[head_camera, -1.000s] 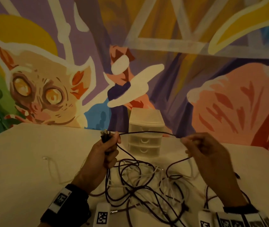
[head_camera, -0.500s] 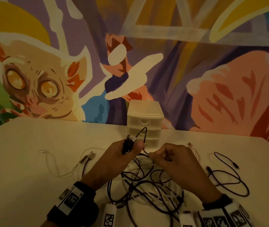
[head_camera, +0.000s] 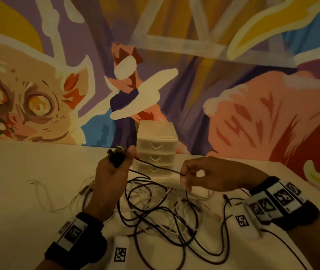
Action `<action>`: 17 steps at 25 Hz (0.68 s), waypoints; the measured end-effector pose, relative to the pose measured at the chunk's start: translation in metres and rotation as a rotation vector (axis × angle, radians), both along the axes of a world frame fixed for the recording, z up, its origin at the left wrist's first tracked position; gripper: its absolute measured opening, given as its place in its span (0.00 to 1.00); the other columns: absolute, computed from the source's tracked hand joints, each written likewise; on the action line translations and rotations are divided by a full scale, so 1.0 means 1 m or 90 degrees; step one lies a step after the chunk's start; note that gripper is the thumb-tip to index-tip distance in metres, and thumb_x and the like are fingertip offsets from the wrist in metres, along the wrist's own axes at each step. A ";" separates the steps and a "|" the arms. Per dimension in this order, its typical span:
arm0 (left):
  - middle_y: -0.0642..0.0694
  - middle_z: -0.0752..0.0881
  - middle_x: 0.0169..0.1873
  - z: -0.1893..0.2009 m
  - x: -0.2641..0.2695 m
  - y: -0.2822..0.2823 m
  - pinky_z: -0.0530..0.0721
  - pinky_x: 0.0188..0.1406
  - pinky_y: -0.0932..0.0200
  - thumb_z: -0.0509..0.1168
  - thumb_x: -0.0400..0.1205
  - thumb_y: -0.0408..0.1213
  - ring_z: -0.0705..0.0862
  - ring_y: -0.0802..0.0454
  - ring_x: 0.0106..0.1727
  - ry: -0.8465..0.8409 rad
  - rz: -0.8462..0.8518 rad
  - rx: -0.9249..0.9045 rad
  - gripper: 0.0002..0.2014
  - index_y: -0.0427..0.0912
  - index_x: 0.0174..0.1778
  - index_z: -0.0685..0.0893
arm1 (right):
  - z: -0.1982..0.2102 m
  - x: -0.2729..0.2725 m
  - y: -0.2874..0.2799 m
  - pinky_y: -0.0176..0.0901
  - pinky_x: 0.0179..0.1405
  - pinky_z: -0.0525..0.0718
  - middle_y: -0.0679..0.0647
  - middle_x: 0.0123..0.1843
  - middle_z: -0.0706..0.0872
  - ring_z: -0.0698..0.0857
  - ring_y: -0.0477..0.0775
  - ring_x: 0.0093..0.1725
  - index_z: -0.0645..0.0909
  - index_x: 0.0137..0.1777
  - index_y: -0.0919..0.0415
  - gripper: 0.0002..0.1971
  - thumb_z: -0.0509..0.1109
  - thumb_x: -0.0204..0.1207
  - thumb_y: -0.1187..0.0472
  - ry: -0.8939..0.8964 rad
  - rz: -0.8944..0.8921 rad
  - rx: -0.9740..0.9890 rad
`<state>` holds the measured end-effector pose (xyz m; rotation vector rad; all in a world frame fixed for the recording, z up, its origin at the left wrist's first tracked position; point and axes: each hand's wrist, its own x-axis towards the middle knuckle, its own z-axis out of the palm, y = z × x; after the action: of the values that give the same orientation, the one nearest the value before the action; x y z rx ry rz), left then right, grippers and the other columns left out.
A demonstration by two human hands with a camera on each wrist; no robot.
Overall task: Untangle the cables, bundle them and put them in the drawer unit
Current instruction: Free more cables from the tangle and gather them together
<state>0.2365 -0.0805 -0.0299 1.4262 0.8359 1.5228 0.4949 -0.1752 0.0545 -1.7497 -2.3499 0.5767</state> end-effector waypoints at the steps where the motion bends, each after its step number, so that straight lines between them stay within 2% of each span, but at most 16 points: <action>1: 0.45 0.77 0.30 0.001 -0.002 0.001 0.67 0.26 0.59 0.70 0.85 0.59 0.66 0.56 0.24 -0.014 0.015 -0.011 0.15 0.55 0.43 0.96 | -0.010 0.002 0.003 0.30 0.49 0.80 0.40 0.56 0.91 0.86 0.38 0.48 0.84 0.58 0.44 0.04 0.69 0.90 0.48 -0.035 0.019 -0.012; 3: 0.41 0.72 0.32 -0.001 -0.009 0.006 0.65 0.22 0.60 0.70 0.86 0.59 0.64 0.55 0.25 -0.029 0.018 -0.018 0.15 0.54 0.43 0.95 | -0.029 0.011 0.009 0.41 0.54 0.85 0.40 0.56 0.89 0.86 0.40 0.49 0.81 0.58 0.40 0.05 0.70 0.88 0.53 -0.065 0.009 0.009; 4: 0.41 0.72 0.33 -0.001 -0.012 0.007 0.66 0.21 0.61 0.70 0.86 0.60 0.64 0.55 0.25 -0.027 0.021 -0.018 0.16 0.53 0.44 0.95 | -0.030 0.020 0.014 0.46 0.53 0.87 0.41 0.54 0.89 0.85 0.39 0.47 0.81 0.56 0.39 0.09 0.71 0.87 0.59 -0.068 -0.042 0.089; 5: 0.41 0.72 0.34 -0.002 -0.014 0.008 0.67 0.22 0.61 0.70 0.85 0.61 0.65 0.54 0.25 -0.021 0.027 -0.023 0.17 0.53 0.45 0.95 | -0.024 0.027 0.019 0.51 0.51 0.88 0.41 0.51 0.89 0.84 0.39 0.45 0.81 0.54 0.40 0.12 0.70 0.87 0.63 -0.070 -0.124 0.227; 6: 0.41 0.73 0.35 -0.002 -0.015 0.009 0.67 0.22 0.60 0.70 0.85 0.61 0.65 0.53 0.26 -0.019 0.032 -0.025 0.17 0.53 0.46 0.95 | -0.012 0.031 0.023 0.54 0.48 0.88 0.42 0.49 0.89 0.84 0.42 0.44 0.82 0.53 0.43 0.10 0.71 0.87 0.62 -0.063 -0.209 0.392; 7: 0.41 0.74 0.36 -0.002 -0.015 0.009 0.67 0.23 0.59 0.69 0.85 0.61 0.65 0.52 0.27 -0.018 0.035 -0.028 0.18 0.52 0.48 0.95 | 0.000 0.028 0.022 0.52 0.44 0.86 0.43 0.46 0.89 0.84 0.45 0.42 0.82 0.51 0.46 0.06 0.72 0.88 0.58 -0.032 -0.257 0.532; 8: 0.41 0.73 0.36 -0.003 -0.015 0.009 0.67 0.22 0.59 0.69 0.85 0.61 0.64 0.52 0.27 -0.025 0.037 -0.032 0.18 0.50 0.49 0.95 | 0.005 0.025 0.021 0.48 0.40 0.83 0.45 0.44 0.88 0.83 0.45 0.40 0.81 0.50 0.48 0.05 0.71 0.89 0.54 0.018 -0.267 0.574; 9: 0.41 0.73 0.35 -0.003 -0.015 0.011 0.66 0.22 0.59 0.69 0.86 0.60 0.64 0.53 0.27 -0.040 0.041 -0.042 0.19 0.48 0.49 0.94 | 0.003 0.019 0.022 0.45 0.37 0.81 0.48 0.44 0.89 0.83 0.43 0.36 0.77 0.50 0.50 0.07 0.69 0.90 0.52 0.065 -0.236 0.527; 11: 0.46 0.73 0.32 -0.005 -0.019 0.018 0.65 0.21 0.59 0.69 0.87 0.59 0.64 0.53 0.28 -0.077 0.036 -0.066 0.19 0.46 0.48 0.93 | -0.019 0.001 0.019 0.38 0.35 0.78 0.57 0.50 0.91 0.83 0.40 0.33 0.69 0.52 0.55 0.09 0.60 0.94 0.53 0.158 -0.147 0.281; 13: 0.52 0.74 0.30 -0.006 -0.022 0.020 0.65 0.22 0.60 0.71 0.85 0.62 0.65 0.54 0.27 -0.076 -0.003 -0.092 0.21 0.46 0.47 0.93 | -0.042 -0.009 0.014 0.40 0.34 0.81 0.63 0.50 0.94 0.91 0.44 0.38 0.67 0.56 0.59 0.10 0.57 0.95 0.53 0.299 -0.142 0.122; 15: 0.57 0.77 0.26 -0.007 -0.019 0.016 0.69 0.24 0.61 0.75 0.79 0.68 0.69 0.57 0.25 0.013 -0.060 -0.126 0.24 0.48 0.43 0.93 | -0.055 -0.012 0.016 0.48 0.32 0.83 0.62 0.46 0.95 0.96 0.59 0.42 0.72 0.59 0.61 0.07 0.61 0.94 0.57 0.400 -0.192 0.087; 17: 0.58 0.79 0.23 -0.007 -0.010 0.005 0.74 0.29 0.61 0.76 0.78 0.66 0.75 0.62 0.24 0.147 -0.107 -0.131 0.23 0.48 0.39 0.91 | -0.064 -0.020 0.019 0.50 0.33 0.84 0.58 0.43 0.96 0.95 0.59 0.41 0.82 0.57 0.64 0.04 0.69 0.90 0.63 0.426 -0.222 0.128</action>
<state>0.2262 -0.0752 -0.0370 1.4947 0.9551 1.1269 0.4748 -0.1559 -0.0094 -1.5133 -1.5553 0.6982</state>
